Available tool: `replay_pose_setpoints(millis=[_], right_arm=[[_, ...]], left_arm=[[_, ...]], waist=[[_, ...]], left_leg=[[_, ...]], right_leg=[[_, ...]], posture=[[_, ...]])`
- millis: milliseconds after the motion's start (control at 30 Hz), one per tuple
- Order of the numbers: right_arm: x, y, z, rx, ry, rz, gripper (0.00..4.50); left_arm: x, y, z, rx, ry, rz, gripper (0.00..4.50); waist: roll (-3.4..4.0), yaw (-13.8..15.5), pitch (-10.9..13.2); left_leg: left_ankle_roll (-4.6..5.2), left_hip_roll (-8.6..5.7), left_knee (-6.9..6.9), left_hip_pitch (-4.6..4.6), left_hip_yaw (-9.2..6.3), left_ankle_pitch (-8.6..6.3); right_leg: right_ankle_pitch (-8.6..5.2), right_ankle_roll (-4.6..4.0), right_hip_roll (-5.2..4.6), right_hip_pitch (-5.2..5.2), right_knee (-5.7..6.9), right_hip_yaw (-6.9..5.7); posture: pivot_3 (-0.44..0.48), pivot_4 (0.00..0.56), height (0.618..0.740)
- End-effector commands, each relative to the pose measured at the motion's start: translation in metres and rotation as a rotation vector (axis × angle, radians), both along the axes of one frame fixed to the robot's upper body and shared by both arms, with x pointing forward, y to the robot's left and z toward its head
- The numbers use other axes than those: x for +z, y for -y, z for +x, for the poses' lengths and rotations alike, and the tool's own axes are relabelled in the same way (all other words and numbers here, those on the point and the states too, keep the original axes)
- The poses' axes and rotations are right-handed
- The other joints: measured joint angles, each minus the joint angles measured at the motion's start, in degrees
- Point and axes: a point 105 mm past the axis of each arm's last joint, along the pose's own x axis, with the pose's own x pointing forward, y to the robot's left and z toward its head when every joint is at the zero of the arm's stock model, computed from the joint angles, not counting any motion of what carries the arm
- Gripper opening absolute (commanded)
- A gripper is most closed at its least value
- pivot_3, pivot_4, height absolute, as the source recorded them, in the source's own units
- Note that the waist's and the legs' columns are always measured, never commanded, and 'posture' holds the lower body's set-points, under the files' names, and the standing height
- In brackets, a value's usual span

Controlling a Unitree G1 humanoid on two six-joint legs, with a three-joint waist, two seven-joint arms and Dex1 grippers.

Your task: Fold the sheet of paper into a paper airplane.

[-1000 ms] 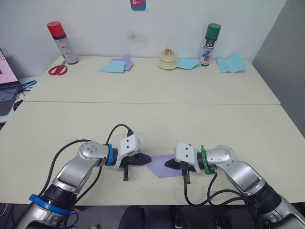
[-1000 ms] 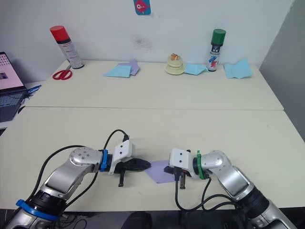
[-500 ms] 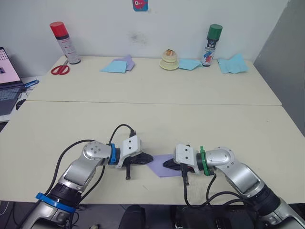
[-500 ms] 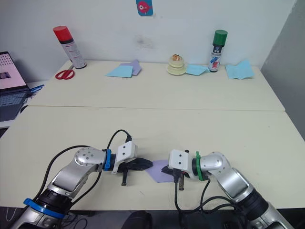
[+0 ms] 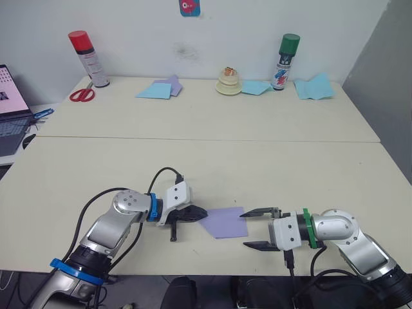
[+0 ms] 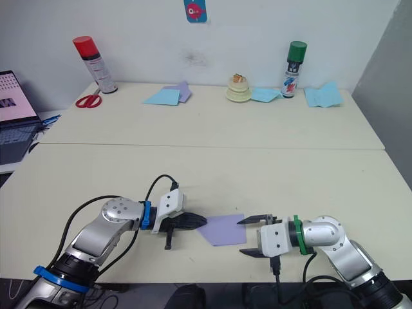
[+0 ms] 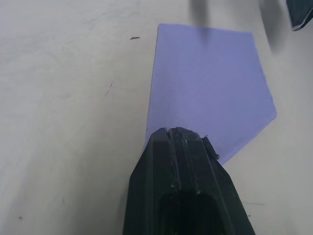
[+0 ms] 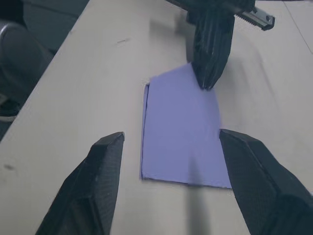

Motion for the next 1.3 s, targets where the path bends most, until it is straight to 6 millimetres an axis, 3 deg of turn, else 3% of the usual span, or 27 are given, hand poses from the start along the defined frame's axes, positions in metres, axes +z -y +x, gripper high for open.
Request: replay_pose_setpoints(millis=[33, 767, 1300], right_arm=[[0.005, -0.006, 0.001, -0.001, 0.067, 0.039, 3.09], [-0.004, -0.031, 0.009, -0.021, 0.147, 0.054, 3.09], [-0.007, -0.034, 0.014, -0.048, 0.178, 0.027, 3.09]], left_arm=[[-0.007, 0.001, -0.001, 0.006, -0.041, 0.020, 0.00], [-0.001, 0.005, -0.004, -0.023, -0.050, 0.029, 0.00], [-0.001, 0.005, -0.005, -0.036, -0.052, 0.032, 0.00]], waist=[[0.00, 0.01, 0.00], [0.00, 0.08, 0.00], [0.00, 0.08, 0.00]], left_leg=[[0.00, 0.00, 0.00, 0.00, 0.00, 0.00], [0.00, 0.00, -0.01, -0.05, -0.02, 0.00], [0.00, 0.00, -0.01, -0.06, -0.03, 0.00]], right_leg=[[0.00, 0.00, 0.00, 0.00, 0.00, 0.00], [-0.02, -0.04, -0.01, -0.03, -0.02, 0.05], [-0.03, -0.06, -0.01, -0.04, -0.02, 0.03]], posture=[[0.000, 0.150, 0.725], [0.000, 0.150, 0.725], [0.000, 0.150, 0.725]])
